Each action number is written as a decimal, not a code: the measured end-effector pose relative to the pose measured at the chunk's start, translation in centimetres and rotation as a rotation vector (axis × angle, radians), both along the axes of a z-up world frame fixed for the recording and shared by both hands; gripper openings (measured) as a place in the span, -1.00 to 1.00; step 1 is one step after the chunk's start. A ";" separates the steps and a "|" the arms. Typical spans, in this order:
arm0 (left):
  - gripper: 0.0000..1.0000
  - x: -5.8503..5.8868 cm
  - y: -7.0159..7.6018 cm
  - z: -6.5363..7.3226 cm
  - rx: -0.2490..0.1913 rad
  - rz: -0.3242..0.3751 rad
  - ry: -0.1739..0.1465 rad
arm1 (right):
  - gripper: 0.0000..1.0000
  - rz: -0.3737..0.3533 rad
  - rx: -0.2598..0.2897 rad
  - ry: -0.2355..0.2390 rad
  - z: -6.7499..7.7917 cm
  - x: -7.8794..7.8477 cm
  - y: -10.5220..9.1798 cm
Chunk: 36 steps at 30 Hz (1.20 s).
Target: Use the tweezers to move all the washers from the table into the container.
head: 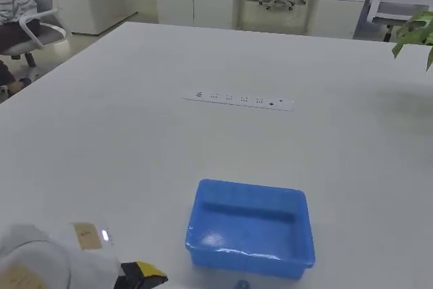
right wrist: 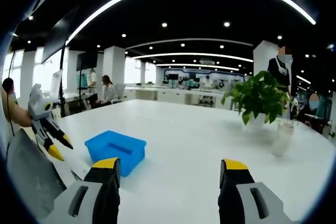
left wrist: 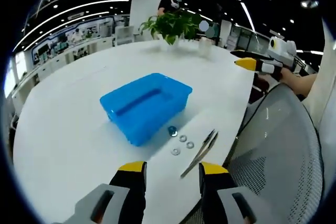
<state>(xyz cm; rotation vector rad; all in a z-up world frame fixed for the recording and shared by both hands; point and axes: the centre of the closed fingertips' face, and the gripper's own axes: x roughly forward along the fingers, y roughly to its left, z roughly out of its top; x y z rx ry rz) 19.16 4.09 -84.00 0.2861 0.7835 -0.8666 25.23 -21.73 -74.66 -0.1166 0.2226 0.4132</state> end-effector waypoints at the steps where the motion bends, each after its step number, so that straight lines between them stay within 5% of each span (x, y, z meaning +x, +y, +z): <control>1: -0.32 -0.3 -0.1 -0.3 0.016 -0.028 0.018 | 0.53 -0.001 -0.001 -0.001 0.0 0.0 0.0; 4: -0.38 -0.5 0.0 -1.8 0.103 -0.112 0.034 | 0.48 -0.006 -0.009 -0.004 0.0 0.0 -0.2; 7: -0.42 -0.8 -0.8 -2.1 0.095 -0.155 0.057 | 0.48 -0.008 -0.022 -0.001 -0.1 0.1 -0.3; 12: -0.60 -0.8 -1.6 -2.6 0.142 -0.239 0.040 | 0.44 -0.007 -0.053 0.008 -0.5 0.0 -0.5; 15: -0.58 -1.3 -2.0 -2.9 0.168 -0.288 0.068 | 0.42 -0.003 -0.082 0.017 -0.9 -0.1 -0.5; 20: -0.66 -1.6 -2.0 -3.8 0.256 -0.369 0.051 | 0.45 -0.015 -0.093 0.043 -1.4 -0.1 -0.9; 27: -0.86 -1.0 -2.0 -3.5 0.276 -0.367 0.017 | 0.49 -0.044 -0.131 0.104 -2.6 -0.2 -1.8; 36: -0.93 -1.2 -1.8 -3.7 0.290 -0.396 0.021 | 0.51 -0.044 -0.146 0.158 -3.6 -0.5 -1.9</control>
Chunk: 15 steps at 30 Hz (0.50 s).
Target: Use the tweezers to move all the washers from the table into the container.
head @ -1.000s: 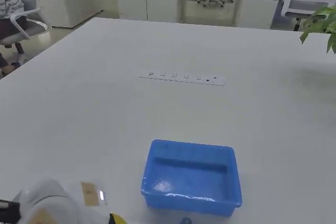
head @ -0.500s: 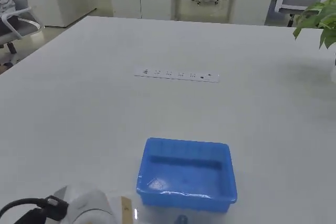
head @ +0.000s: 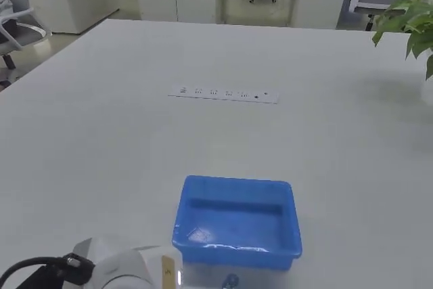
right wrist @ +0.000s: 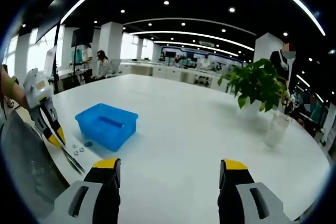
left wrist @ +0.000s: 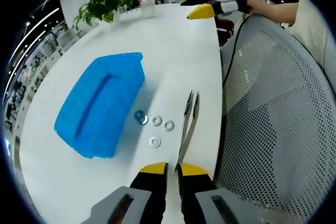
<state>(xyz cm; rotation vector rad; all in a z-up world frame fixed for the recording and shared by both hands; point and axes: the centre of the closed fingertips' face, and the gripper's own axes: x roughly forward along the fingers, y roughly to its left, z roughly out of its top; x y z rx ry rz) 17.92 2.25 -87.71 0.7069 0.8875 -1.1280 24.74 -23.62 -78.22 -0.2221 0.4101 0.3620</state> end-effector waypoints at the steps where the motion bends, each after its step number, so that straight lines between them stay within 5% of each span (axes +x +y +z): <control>1: -0.94 -0.1 0.0 -0.1 0.005 -0.007 -0.003 | 0.51 0.000 0.002 0.006 -0.1 0.0 0.0; 15: -1.00 -0.4 -0.2 -0.2 0.011 -0.054 -0.011 | 0.38 0.036 -0.010 0.066 -0.9 -0.6 0.7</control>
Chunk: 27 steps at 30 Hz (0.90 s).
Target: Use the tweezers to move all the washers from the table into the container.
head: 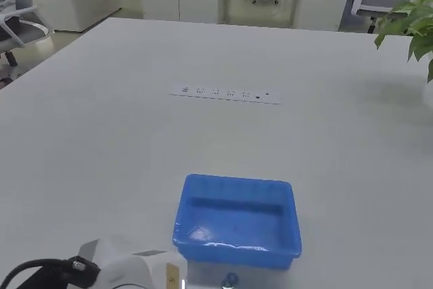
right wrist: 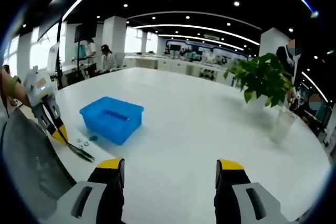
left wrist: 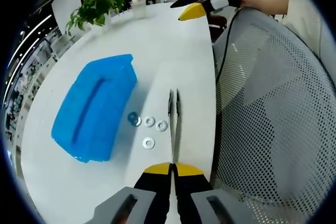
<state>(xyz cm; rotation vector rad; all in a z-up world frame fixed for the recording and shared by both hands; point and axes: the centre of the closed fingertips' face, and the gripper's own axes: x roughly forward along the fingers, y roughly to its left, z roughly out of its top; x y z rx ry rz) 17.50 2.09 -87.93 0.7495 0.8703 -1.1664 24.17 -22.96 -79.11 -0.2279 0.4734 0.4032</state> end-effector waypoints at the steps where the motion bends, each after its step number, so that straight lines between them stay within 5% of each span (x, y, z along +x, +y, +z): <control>1: -1.00 -0.1 0.0 0.1 -0.002 0.000 0.000 | 0.36 0.005 0.001 0.003 0.0 0.0 0.1; 14: -1.00 -0.8 -0.7 3.8 -0.039 -0.042 -0.044 | 0.16 0.115 -0.021 0.055 -0.8 -1.0 2.0; 20: -1.00 -1.2 -1.0 5.1 -0.041 -0.061 -0.055 | 0.00 0.283 -0.119 0.113 -1.5 -2.5 4.6; 21: -1.00 -1.2 -1.1 5.3 -0.040 -0.065 -0.057 | -0.03 0.275 -0.110 0.117 -1.5 -2.6 4.9; 27: -1.00 -1.4 -1.5 6.7 -0.043 -0.083 -0.055 | -0.42 0.499 -0.134 0.126 -0.5 -4.2 9.0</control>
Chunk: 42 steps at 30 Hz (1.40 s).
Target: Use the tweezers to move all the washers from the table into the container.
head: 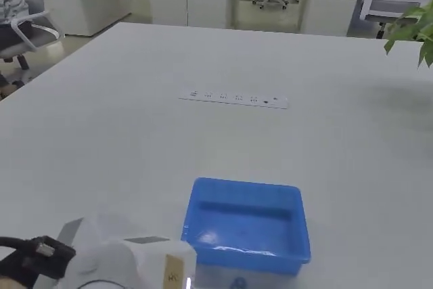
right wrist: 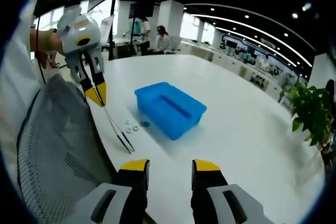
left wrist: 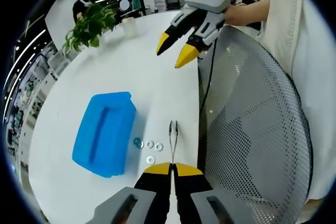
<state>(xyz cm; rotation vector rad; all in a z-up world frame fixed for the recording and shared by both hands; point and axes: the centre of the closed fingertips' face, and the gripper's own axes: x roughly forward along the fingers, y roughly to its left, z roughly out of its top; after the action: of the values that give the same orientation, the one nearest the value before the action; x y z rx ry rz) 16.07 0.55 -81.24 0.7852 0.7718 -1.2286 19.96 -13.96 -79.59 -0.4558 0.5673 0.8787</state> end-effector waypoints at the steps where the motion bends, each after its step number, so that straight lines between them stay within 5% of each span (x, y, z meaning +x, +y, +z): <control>1: -1.00 0.0 -0.2 0.4 -0.008 0.000 0.003 | -0.44 0.023 0.009 0.021 0.0 -0.2 0.8; 4: -1.00 -0.1 -0.5 0.9 -0.019 0.000 0.009 | -0.55 0.070 0.052 0.039 0.2 -0.5 2.6; 7: -1.00 -0.1 -1.0 1.6 -0.025 -0.013 0.004 | -0.70 0.177 0.094 0.115 -0.6 -1.9 5.2; 15: -1.00 -0.3 -1.0 1.2 -0.003 -0.035 0.004 | -0.72 0.399 -0.002 0.167 -4.4 -3.1 8.7; 28: -1.00 -0.6 -1.5 1.8 0.003 -0.052 -0.009 | -0.78 0.451 0.005 0.208 -6.7 -3.7 10.4; 42: -1.00 0.6 -1.8 3.8 0.039 -0.119 -0.045 | -0.85 0.443 0.050 0.181 -6.0 -2.2 12.4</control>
<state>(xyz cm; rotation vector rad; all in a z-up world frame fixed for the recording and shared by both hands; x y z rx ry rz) 16.70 -1.28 -77.42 0.8980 0.7226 -1.3008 17.81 -1.56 -85.59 -0.4678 0.6188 1.3650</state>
